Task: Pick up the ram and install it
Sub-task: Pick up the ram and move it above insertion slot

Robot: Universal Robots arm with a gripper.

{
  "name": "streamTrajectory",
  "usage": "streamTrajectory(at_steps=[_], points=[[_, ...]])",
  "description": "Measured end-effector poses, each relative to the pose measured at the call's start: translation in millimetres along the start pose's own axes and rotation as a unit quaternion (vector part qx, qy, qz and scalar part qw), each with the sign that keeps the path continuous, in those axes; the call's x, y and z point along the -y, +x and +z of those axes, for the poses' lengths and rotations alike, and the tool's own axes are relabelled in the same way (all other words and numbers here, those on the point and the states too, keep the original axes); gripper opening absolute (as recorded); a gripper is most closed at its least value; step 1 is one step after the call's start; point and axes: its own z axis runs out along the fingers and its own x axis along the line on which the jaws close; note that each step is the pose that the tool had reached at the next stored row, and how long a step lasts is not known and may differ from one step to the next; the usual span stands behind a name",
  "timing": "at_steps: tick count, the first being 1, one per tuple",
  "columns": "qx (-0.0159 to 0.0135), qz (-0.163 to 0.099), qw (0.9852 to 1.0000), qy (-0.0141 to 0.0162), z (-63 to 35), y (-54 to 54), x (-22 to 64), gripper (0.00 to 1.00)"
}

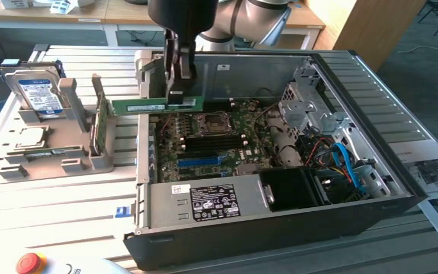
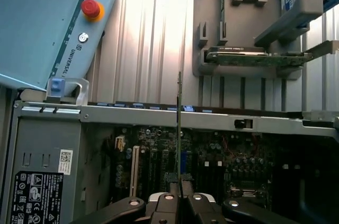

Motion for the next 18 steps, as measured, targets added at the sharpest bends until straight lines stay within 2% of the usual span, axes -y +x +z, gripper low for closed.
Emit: streamTrajectory(at_steps=[18], points=[[0.0001,0.000,1.0000,-0.0028,-4.5,10.8,51.3,0.12]])
